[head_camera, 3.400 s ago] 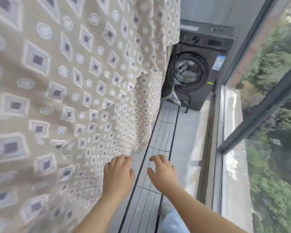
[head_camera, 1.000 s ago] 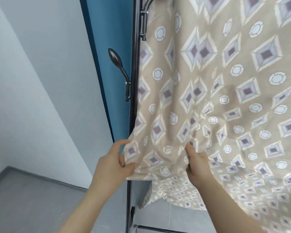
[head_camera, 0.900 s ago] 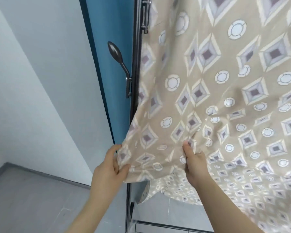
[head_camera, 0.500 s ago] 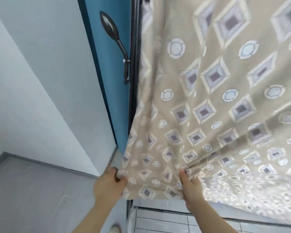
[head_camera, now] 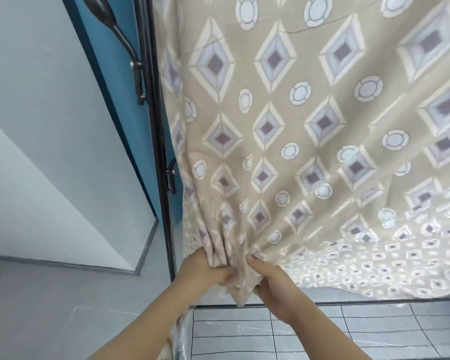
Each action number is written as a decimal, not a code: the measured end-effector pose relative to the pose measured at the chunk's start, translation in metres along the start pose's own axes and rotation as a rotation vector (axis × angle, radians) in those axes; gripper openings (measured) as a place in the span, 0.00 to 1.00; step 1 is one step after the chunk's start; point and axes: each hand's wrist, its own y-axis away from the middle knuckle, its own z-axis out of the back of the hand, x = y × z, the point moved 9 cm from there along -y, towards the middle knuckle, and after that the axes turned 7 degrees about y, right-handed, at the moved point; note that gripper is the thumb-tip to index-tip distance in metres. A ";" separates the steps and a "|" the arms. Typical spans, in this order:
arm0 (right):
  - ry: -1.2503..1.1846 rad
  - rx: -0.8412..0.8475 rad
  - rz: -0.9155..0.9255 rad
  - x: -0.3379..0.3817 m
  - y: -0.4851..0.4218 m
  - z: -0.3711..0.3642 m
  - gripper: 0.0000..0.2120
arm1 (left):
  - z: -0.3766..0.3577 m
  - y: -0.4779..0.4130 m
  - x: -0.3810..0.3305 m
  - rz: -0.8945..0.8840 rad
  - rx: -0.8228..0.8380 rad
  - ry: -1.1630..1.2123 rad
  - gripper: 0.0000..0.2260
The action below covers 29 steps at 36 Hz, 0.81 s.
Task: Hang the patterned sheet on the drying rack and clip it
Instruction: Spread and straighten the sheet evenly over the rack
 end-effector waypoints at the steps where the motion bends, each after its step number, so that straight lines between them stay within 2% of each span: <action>1: -0.025 0.000 0.013 0.004 0.003 0.003 0.23 | 0.000 0.001 -0.003 0.022 -0.009 -0.093 0.10; 2: -0.077 -0.014 0.019 0.007 0.004 0.008 0.23 | 0.002 0.002 -0.007 0.023 -0.015 -0.163 0.06; 5: -0.385 -0.147 0.105 0.023 0.009 0.040 0.22 | 0.007 0.005 -0.013 0.033 -0.036 -0.257 0.04; 9: -0.773 -0.334 0.257 0.051 0.026 0.090 0.28 | 0.020 0.010 -0.020 0.010 -0.107 -0.286 0.10; 12: -0.906 -0.440 0.287 0.065 0.038 0.120 0.15 | 0.022 0.011 -0.022 0.022 -0.125 -0.245 0.15; 14: -0.897 -0.472 0.291 0.071 0.040 0.133 0.26 | 0.024 0.011 -0.017 0.069 -0.154 -0.204 0.16; 15: -0.831 -0.500 0.275 0.072 0.041 0.139 0.25 | 0.025 0.009 -0.014 0.086 -0.173 -0.178 0.16; 17: -0.732 -0.598 0.214 0.070 0.046 0.154 0.08 | 0.029 0.008 -0.006 0.115 -0.231 -0.113 0.14; 18: -0.710 -0.619 0.189 0.065 0.043 0.164 0.08 | 0.031 0.006 0.000 0.137 -0.277 -0.059 0.14; 21: -0.661 -0.646 0.122 0.050 0.039 0.176 0.12 | 0.026 -0.002 0.025 0.266 -0.375 0.219 0.18; 24: -0.657 -0.722 0.143 0.035 0.037 0.189 0.23 | 0.005 -0.004 0.046 0.483 -0.433 0.475 0.33; 26: -0.672 -0.716 0.175 0.032 0.038 0.191 0.28 | -0.024 -0.003 0.050 0.611 -0.358 0.603 0.37; 28: -0.661 -0.668 0.172 0.028 0.038 0.189 0.26 | -0.060 -0.008 0.036 0.595 -0.202 0.709 0.33; 29: -0.660 -0.634 0.161 0.026 0.039 0.186 0.24 | -0.080 -0.008 0.030 0.617 -0.149 0.821 0.35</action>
